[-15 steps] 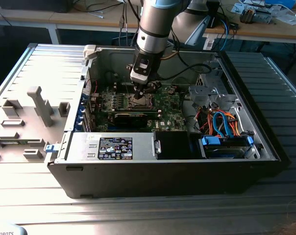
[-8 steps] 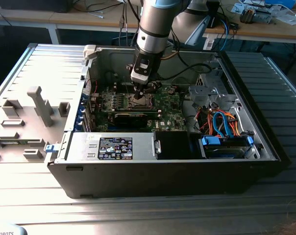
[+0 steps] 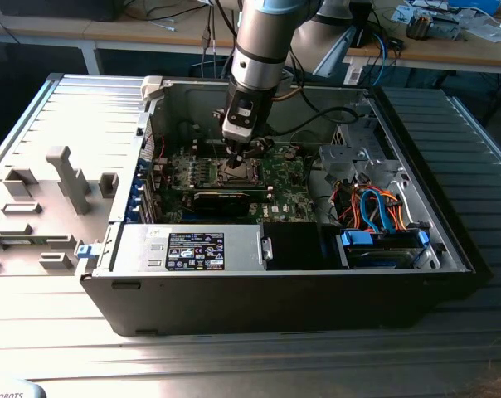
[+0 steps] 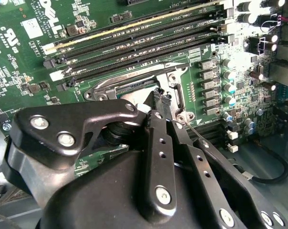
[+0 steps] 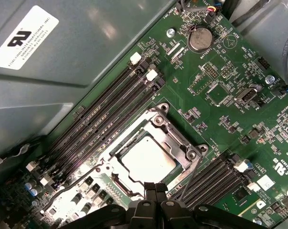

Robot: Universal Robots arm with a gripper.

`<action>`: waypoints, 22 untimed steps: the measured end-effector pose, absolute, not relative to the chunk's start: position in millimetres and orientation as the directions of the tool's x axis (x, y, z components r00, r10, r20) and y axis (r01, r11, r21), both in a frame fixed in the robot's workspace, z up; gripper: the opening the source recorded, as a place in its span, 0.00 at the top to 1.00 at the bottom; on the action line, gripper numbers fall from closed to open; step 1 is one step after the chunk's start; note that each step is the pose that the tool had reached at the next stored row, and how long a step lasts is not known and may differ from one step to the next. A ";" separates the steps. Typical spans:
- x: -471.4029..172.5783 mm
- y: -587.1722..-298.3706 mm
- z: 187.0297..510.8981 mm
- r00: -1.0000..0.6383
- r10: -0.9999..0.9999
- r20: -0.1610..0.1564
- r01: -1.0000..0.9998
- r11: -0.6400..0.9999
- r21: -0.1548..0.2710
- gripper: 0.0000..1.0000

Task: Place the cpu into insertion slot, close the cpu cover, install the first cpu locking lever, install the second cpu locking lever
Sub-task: 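Install the first cpu locking lever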

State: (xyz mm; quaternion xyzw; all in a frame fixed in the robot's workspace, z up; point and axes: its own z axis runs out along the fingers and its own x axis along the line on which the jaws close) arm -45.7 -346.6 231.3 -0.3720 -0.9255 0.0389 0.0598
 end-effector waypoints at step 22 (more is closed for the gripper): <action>-45.6 -346.6 231.3 -0.741 0.666 0.082 0.657 0.745 -0.117 0.89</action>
